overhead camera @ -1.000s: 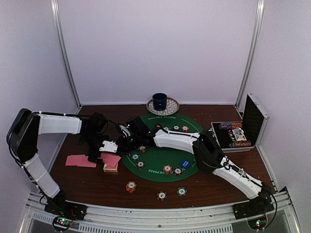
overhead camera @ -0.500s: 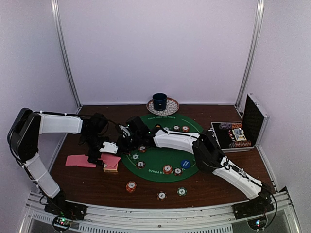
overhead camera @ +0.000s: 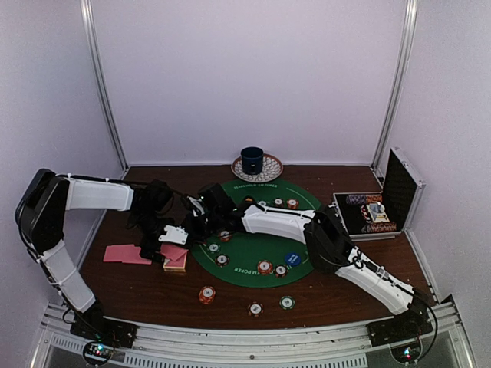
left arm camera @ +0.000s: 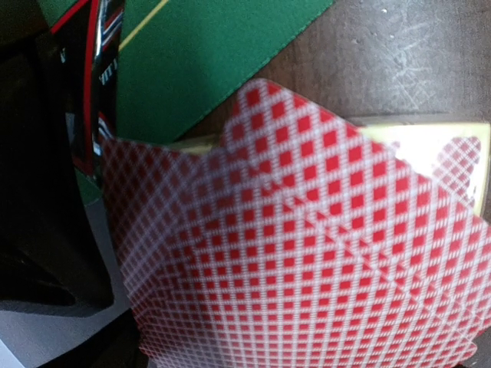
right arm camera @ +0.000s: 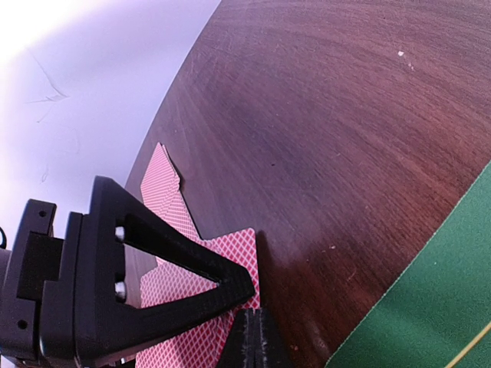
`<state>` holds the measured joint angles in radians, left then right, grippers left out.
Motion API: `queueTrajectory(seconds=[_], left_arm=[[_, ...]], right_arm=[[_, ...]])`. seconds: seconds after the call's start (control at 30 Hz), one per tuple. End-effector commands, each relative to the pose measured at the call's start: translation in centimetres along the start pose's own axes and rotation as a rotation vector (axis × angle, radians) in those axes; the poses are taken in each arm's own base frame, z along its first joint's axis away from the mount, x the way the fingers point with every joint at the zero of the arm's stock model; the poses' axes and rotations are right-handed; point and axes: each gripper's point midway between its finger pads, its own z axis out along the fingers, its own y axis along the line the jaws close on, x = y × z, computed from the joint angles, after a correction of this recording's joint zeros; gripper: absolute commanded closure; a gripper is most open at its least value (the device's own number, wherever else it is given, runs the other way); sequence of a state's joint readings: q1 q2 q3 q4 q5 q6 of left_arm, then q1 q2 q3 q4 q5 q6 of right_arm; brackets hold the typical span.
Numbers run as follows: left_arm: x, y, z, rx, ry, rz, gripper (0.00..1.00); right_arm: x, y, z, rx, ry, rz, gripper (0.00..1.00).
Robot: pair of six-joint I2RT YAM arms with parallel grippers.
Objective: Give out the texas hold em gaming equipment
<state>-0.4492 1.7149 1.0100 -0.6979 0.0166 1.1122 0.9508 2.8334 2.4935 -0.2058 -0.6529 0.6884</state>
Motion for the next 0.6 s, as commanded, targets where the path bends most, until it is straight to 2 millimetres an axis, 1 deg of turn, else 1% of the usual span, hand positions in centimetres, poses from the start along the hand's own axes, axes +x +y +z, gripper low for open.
queueTrajectory(seconds=[0.0, 0.17, 0.33, 0.43, 0.53, 0.57], left_arm=[[-0.7, 2.2, -0.6, -0.065, -0.024, -0.005, 0.02], [-1.0, 2.9, -1.1, -0.080, -0.026, -0.010, 0.02], [-1.2, 3.6, -2.1, -0.103, -0.035, -0.017, 0.02], [-1.2, 3.5, -2.1, -0.100, -0.034, -0.017, 0.02], [-1.1, 3.1, -1.4, -0.080, -0.027, -0.016, 0.02], [-0.6, 3.2, -1.3, -0.083, 0.003, -0.019, 0.02]], right_arm=[[-0.1, 3.5, -0.3, -0.070, 0.006, -0.033, 1.00], [-0.1, 3.8, -0.5, -0.077, 0.010, -0.040, 1.00], [0.0, 3.8, -0.5, -0.079, 0.016, -0.042, 1.00], [0.1, 3.9, -0.5, -0.082, 0.018, -0.041, 1.00], [0.1, 3.9, -0.5, -0.085, 0.021, -0.040, 1.00], [0.2, 4.0, -0.5, -0.087, 0.022, -0.041, 1.00]])
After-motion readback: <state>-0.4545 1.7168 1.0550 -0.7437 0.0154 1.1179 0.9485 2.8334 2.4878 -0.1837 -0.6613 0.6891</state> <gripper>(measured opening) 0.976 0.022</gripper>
